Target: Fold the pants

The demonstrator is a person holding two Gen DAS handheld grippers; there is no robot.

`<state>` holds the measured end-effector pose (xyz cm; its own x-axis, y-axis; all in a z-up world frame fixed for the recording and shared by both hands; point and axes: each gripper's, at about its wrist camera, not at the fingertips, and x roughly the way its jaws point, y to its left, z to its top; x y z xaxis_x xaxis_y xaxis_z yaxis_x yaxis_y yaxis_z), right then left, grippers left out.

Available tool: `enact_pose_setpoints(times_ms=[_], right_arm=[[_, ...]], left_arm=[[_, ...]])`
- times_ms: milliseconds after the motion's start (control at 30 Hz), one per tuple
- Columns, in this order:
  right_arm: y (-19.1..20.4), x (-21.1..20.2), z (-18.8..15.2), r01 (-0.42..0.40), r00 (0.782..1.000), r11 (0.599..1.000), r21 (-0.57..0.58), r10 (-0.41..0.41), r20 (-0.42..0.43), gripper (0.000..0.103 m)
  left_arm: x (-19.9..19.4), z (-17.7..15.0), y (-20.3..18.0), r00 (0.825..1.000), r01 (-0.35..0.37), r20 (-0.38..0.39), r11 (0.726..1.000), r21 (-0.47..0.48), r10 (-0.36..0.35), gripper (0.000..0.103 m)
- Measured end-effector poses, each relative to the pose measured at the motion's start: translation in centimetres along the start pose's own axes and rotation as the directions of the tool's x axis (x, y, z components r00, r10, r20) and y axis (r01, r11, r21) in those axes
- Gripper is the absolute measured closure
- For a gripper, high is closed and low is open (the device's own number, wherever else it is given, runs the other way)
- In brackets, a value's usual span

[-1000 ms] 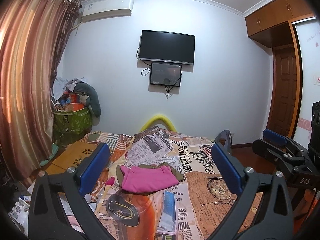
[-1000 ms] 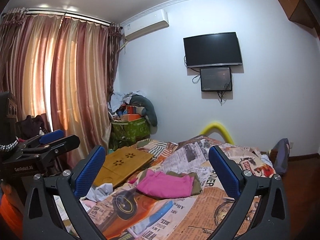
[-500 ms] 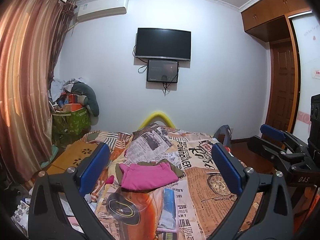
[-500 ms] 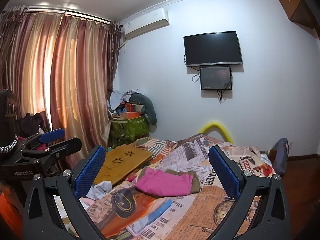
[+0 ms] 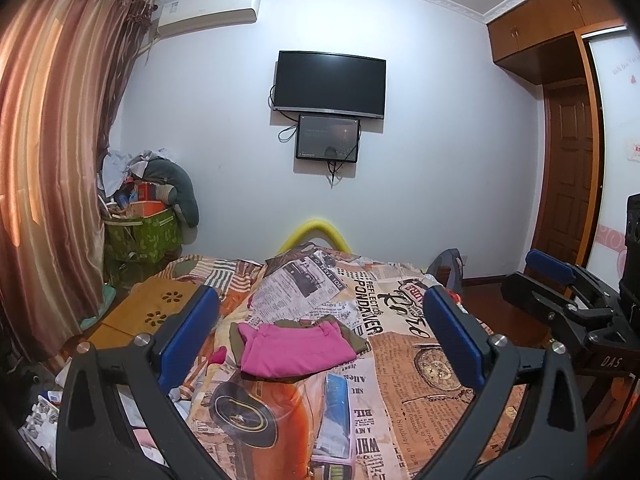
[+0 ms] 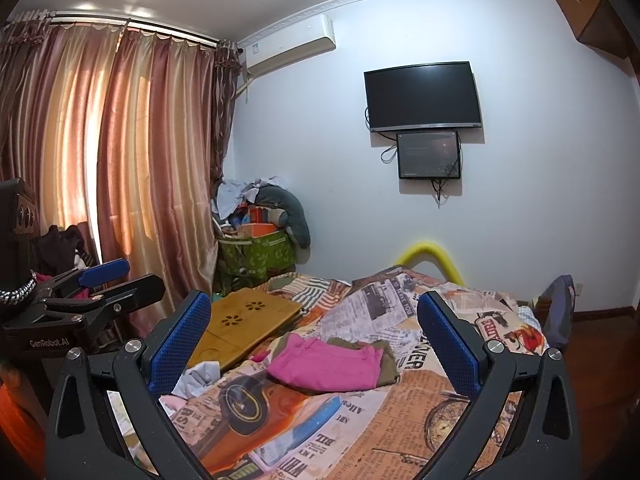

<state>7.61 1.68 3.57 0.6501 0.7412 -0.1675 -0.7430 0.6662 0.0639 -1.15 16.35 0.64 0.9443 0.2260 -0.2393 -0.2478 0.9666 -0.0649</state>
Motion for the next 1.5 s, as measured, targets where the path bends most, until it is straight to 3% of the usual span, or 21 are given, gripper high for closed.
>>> enact_pose_setpoints(times_ms=[1500], right_arm=[[-0.38, 0.24, -0.29, 0.01, 1.0, 1.0, -0.008, -0.01, -0.018, 0.0]], left_arm=[[0.54, -0.12, -0.38, 0.999, 0.031, -0.019, 0.999, 0.028, -0.03, 0.0]])
